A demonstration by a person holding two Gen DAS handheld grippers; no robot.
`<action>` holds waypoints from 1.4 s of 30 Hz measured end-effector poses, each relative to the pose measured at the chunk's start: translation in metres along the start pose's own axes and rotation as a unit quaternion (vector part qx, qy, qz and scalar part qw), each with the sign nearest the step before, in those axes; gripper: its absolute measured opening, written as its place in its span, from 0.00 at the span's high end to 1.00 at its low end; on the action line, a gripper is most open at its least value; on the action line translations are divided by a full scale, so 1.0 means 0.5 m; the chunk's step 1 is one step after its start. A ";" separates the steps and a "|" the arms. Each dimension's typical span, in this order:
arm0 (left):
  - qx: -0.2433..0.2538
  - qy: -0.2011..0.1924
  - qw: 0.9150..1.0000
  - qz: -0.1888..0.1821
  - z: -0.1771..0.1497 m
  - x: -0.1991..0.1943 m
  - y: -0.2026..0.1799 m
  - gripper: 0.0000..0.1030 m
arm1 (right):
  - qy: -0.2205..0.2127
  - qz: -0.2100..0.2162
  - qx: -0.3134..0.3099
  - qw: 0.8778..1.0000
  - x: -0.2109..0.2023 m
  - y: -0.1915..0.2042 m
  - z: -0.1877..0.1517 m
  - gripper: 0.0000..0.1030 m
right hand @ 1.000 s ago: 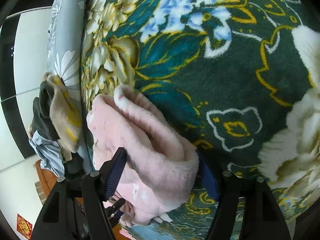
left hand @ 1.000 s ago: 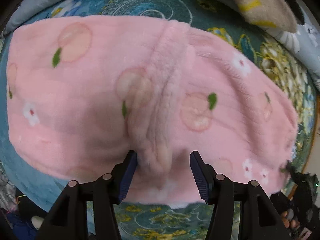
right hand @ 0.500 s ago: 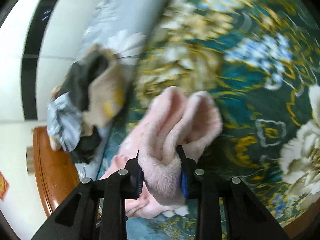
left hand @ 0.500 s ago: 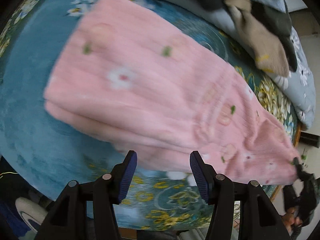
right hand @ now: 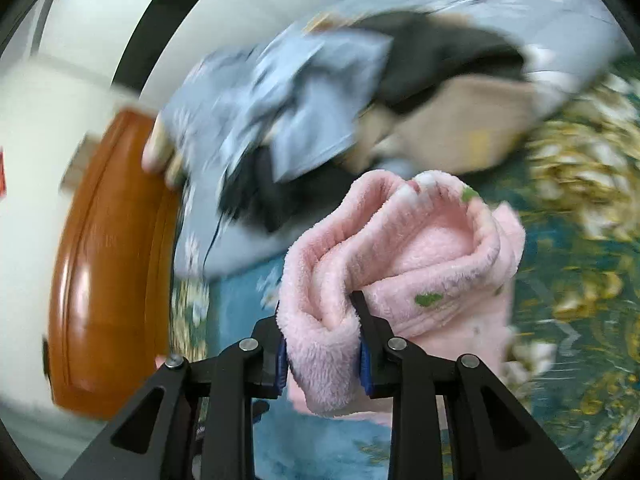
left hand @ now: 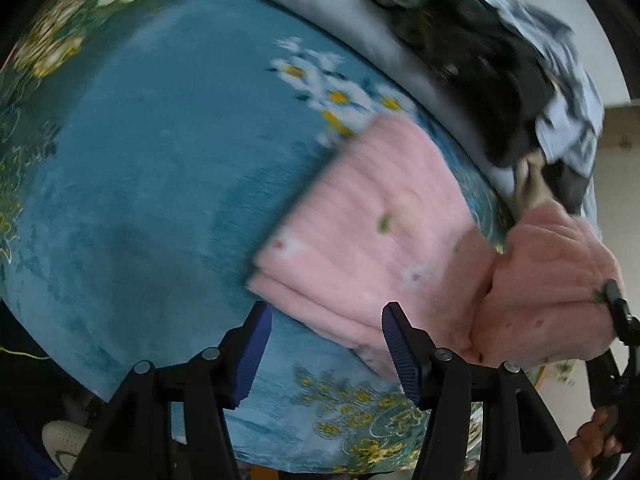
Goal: Fold clothes
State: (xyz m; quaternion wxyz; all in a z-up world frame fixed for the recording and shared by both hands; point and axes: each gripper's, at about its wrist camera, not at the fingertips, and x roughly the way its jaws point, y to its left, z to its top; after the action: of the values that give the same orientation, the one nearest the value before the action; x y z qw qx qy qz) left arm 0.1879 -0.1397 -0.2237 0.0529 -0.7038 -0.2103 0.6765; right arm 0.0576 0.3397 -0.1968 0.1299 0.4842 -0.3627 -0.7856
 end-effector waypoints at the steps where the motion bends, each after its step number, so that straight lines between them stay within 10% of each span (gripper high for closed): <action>1: -0.009 0.000 1.000 -0.003 0.004 -0.002 0.018 0.40 | 0.018 0.000 -0.016 1.000 0.040 0.037 -0.013 0.72; 10: -0.053 0.000 0.998 -0.023 0.022 -0.015 0.086 0.39 | 0.167 -0.077 -0.087 0.979 0.341 0.164 -0.138 0.72; 19: -0.043 0.017 0.998 -0.048 0.047 0.036 0.053 0.38 | 0.193 -0.036 -0.047 0.979 0.352 0.137 -0.125 0.53; 30: 0.174 0.003 0.984 -0.046 0.094 0.069 -0.156 0.37 | 0.165 -0.078 0.060 0.981 0.213 -0.057 -0.070 0.51; 42: 0.288 0.026 0.956 -0.051 0.065 0.132 -0.299 0.36 | 0.184 -0.110 0.111 0.970 0.216 -0.137 -0.077 0.51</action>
State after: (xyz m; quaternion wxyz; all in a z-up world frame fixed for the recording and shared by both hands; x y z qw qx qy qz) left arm 0.1225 0.0134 -0.2339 0.2927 -0.6647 -0.0407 0.6862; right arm 0.0467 0.3108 -0.3266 0.0527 0.6688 -0.3620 -0.6472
